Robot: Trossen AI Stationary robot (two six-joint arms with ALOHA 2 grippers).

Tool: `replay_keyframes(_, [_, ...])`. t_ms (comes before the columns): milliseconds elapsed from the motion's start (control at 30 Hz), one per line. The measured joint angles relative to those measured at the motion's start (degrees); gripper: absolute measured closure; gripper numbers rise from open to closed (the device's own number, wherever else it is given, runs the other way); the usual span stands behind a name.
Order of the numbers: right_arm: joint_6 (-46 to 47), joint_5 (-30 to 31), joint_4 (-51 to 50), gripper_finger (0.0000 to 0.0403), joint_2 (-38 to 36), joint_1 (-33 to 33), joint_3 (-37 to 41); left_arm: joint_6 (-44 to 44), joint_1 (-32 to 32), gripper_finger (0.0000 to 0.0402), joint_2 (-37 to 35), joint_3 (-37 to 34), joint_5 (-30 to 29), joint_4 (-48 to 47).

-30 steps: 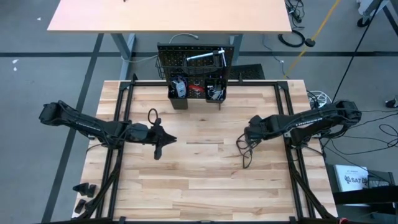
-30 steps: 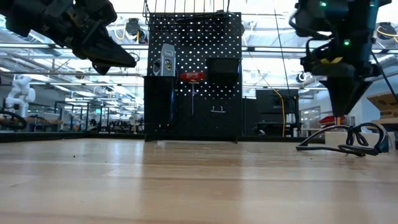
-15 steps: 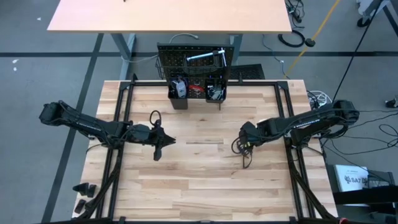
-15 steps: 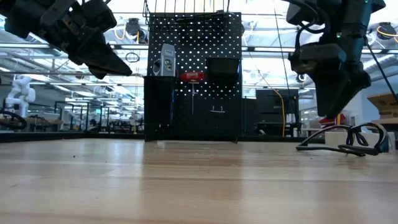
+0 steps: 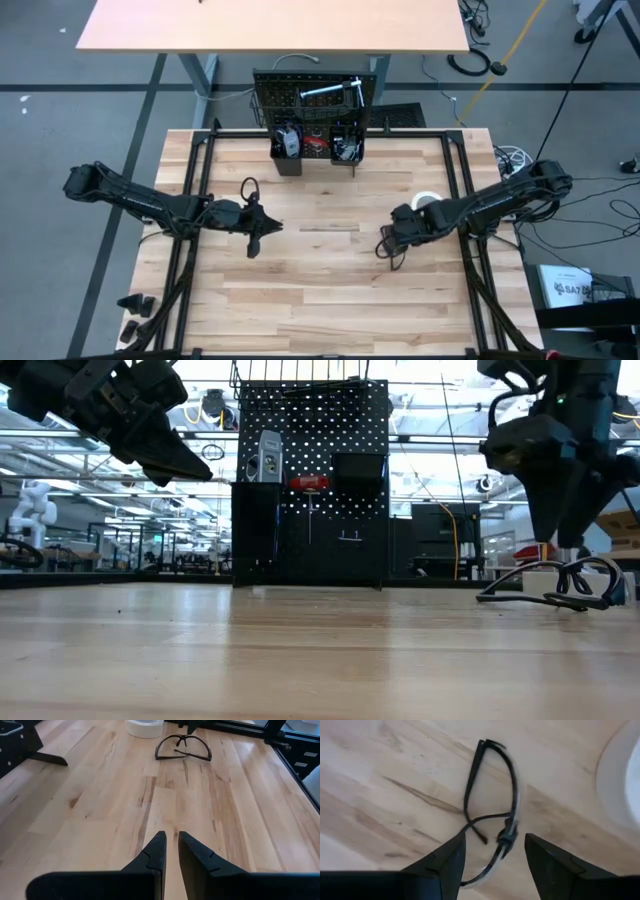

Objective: Hang tools onto peg board
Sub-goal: Put the safety glasses into the wire basket on the peg board

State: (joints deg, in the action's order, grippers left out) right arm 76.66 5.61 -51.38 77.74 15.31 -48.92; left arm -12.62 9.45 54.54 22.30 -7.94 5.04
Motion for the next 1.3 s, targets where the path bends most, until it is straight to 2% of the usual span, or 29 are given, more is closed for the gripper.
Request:
replay_keyframes(167, [5.0,0.0,-0.1,0.0207,2.1,1.3,-0.2,0.0,0.0,0.0359,0.0,0.0,0.0,0.0])
replay_keyframes(433, [5.2,-0.1,-0.4,0.0207,8.3,1.7,-0.2,0.0,0.0,0.0359,0.0,0.0,0.0,0.0])
replay_keyframes(667, [5.0,1.8,-2.1,0.0211,8.6,1.6,-0.2,0.0,0.0,0.0359,0.0,0.0,0.0,0.0])
replay_keyframes(800, [5.0,1.8,-2.8,0.0242,8.6,1.6,-0.2,0.0,0.0,0.0359,0.0,0.0,0.0,0.0])
replay_keyframes(1167, [1.8,2.0,-1.3,0.0374,8.6,1.6,-0.3,0.0,0.0,0.0359,0.0,0.0,0.0,0.0])
replay_keyframes(1300, [0.1,1.8,-3.4,0.0378,7.5,1.6,-3.0,1.1,0.0,0.0359,0.0,0.0,0.0,0.0])
